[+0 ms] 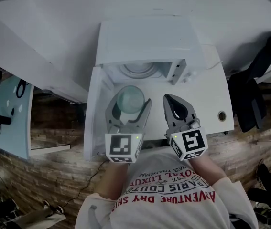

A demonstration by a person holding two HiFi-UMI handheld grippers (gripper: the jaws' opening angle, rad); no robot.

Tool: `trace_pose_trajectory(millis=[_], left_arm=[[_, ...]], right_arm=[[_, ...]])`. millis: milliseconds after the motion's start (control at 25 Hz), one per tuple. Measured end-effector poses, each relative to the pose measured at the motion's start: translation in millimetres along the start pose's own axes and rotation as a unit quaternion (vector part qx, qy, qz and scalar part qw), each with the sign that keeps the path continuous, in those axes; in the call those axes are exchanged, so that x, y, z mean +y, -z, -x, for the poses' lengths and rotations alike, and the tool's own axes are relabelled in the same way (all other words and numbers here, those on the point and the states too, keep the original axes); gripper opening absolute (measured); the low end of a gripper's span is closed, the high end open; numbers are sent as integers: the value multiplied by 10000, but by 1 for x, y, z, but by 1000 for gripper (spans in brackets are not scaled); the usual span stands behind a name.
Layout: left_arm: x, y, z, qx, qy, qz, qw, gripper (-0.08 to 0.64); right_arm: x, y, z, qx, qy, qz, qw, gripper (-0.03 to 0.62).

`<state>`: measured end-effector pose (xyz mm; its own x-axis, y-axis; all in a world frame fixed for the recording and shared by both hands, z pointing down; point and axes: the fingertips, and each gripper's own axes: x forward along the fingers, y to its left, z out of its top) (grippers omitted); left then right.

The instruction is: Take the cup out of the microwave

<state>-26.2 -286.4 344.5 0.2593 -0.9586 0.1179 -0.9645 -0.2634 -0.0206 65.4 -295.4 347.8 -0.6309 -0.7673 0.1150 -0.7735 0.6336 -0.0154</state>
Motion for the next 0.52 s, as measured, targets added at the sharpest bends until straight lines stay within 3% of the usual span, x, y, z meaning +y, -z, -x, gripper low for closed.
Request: trace_pose_trajectory(millis=[520], left_arm=[[0, 2, 6, -5, -9, -12, 10000, 368]], right_arm=[[2, 6, 4, 112, 61, 63, 9999, 11]])
